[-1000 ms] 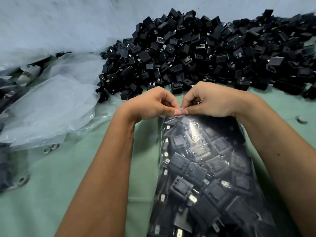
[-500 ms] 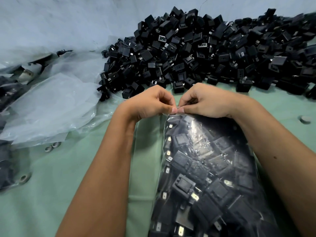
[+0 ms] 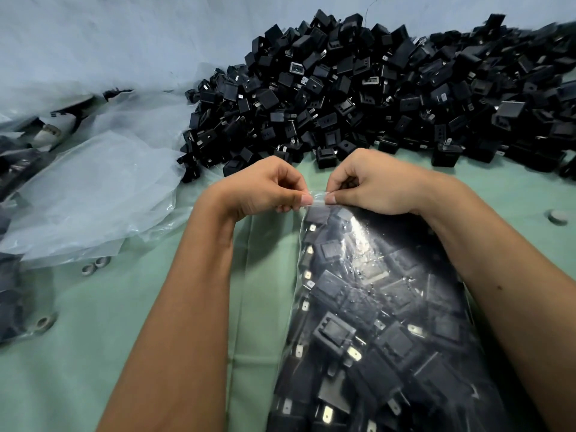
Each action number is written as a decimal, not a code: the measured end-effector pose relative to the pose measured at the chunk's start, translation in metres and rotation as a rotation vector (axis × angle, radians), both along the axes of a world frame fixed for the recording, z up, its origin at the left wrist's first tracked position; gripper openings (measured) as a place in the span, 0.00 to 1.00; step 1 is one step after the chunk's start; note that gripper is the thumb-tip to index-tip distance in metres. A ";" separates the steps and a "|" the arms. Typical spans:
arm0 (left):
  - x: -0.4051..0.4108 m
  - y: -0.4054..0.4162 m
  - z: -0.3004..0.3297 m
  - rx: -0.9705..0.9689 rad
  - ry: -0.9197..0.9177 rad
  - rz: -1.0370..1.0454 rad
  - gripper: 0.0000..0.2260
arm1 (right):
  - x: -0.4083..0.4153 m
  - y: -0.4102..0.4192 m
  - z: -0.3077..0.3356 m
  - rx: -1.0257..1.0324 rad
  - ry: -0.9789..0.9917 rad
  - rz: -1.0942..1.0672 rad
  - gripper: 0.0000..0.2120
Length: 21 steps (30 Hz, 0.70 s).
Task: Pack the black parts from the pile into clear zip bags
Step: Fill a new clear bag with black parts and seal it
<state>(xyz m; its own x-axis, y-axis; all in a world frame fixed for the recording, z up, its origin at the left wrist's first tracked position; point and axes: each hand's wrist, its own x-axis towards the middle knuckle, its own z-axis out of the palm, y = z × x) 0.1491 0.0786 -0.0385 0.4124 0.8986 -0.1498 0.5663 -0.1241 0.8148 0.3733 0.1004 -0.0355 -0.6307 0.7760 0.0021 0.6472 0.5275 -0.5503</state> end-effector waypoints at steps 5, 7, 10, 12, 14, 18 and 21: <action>0.000 0.002 0.000 -0.015 0.045 0.008 0.04 | -0.006 -0.003 -0.001 0.068 -0.006 -0.006 0.07; 0.001 0.002 0.000 -0.022 0.045 -0.003 0.03 | -0.008 -0.005 -0.001 0.103 -0.012 0.021 0.06; 0.003 0.001 -0.001 -0.015 0.000 -0.038 0.06 | -0.009 -0.007 0.001 0.113 -0.037 0.043 0.07; 0.004 -0.001 0.001 -0.016 -0.029 -0.046 0.06 | -0.010 -0.008 0.002 0.100 -0.040 0.055 0.07; 0.004 -0.001 0.004 -0.029 -0.013 -0.060 0.06 | -0.010 -0.008 0.003 0.057 -0.029 0.054 0.08; -0.006 -0.002 0.012 -0.113 0.121 -0.083 0.04 | 0.000 -0.006 0.006 -0.075 -0.059 0.055 0.15; -0.002 -0.004 0.015 -0.118 0.166 -0.048 0.03 | 0.003 -0.005 0.009 -0.063 -0.061 0.070 0.15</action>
